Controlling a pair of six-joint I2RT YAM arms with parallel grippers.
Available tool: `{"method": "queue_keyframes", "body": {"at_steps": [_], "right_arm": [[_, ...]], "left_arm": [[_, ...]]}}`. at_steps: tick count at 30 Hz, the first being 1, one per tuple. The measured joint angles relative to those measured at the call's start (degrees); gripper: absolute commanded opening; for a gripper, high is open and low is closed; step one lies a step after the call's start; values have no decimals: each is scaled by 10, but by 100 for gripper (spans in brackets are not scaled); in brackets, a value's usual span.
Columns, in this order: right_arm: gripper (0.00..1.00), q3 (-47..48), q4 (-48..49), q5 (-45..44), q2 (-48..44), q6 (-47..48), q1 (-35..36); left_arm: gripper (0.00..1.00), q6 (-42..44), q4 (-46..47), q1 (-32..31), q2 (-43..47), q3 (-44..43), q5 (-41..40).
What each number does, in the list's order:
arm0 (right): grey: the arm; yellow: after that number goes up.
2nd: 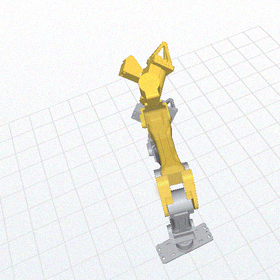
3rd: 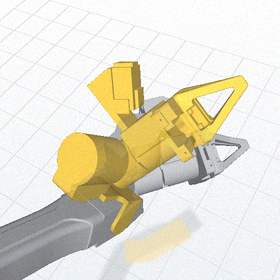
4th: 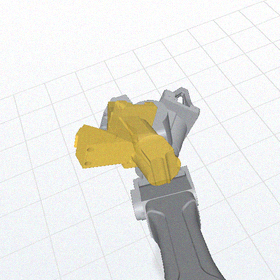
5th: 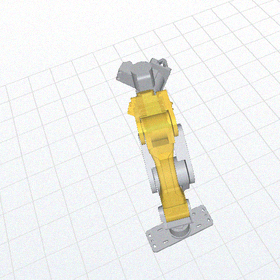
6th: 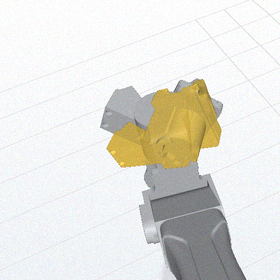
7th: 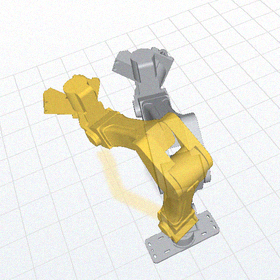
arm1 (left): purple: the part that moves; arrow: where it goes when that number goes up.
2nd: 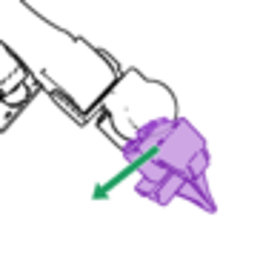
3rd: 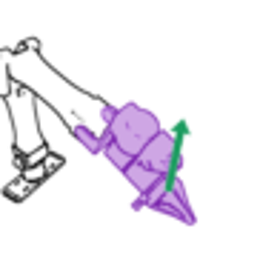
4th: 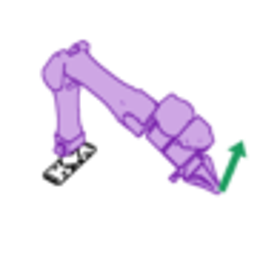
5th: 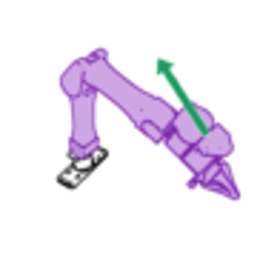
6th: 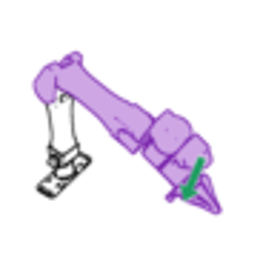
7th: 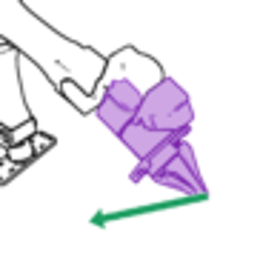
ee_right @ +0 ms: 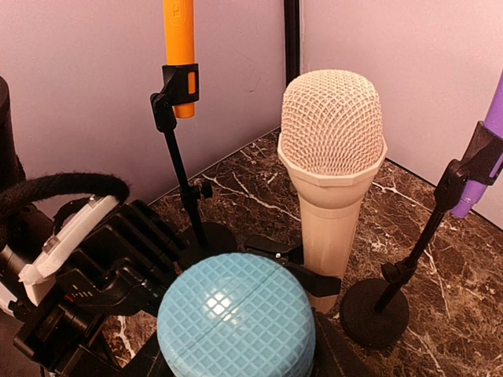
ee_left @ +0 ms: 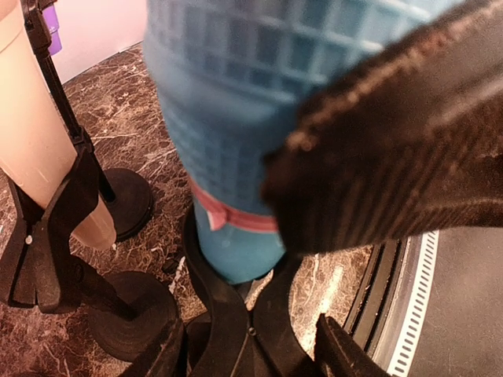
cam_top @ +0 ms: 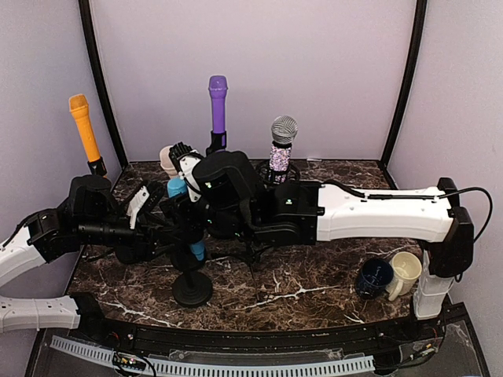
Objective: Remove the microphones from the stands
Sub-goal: Open the clamp for the microphone stand, then remove the microphone from the microphone stand.
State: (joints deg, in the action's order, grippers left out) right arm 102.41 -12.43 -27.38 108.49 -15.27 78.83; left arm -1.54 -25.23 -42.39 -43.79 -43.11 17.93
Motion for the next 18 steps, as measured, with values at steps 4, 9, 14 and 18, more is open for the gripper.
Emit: {"method": "queue_keyframes", "body": {"at_steps": [4, 9, 14, 18], "right_arm": [[10, 0, 0, -2, 0, 0, 0], [10, -7, 6, -8, -2, -1, 2], [10, -21, 6, -15, -12, -1, 5], [10, -36, 8, -23, -23, -1, 8]], "left_arm": [[1, 3, -5, 0, 3, 0, 1], [0, 15, -6, 0, 3, 0, 5], [0, 24, -6, 0, 3, 0, 6], [8, 29, -5, 0, -1, 0, 7]]}}
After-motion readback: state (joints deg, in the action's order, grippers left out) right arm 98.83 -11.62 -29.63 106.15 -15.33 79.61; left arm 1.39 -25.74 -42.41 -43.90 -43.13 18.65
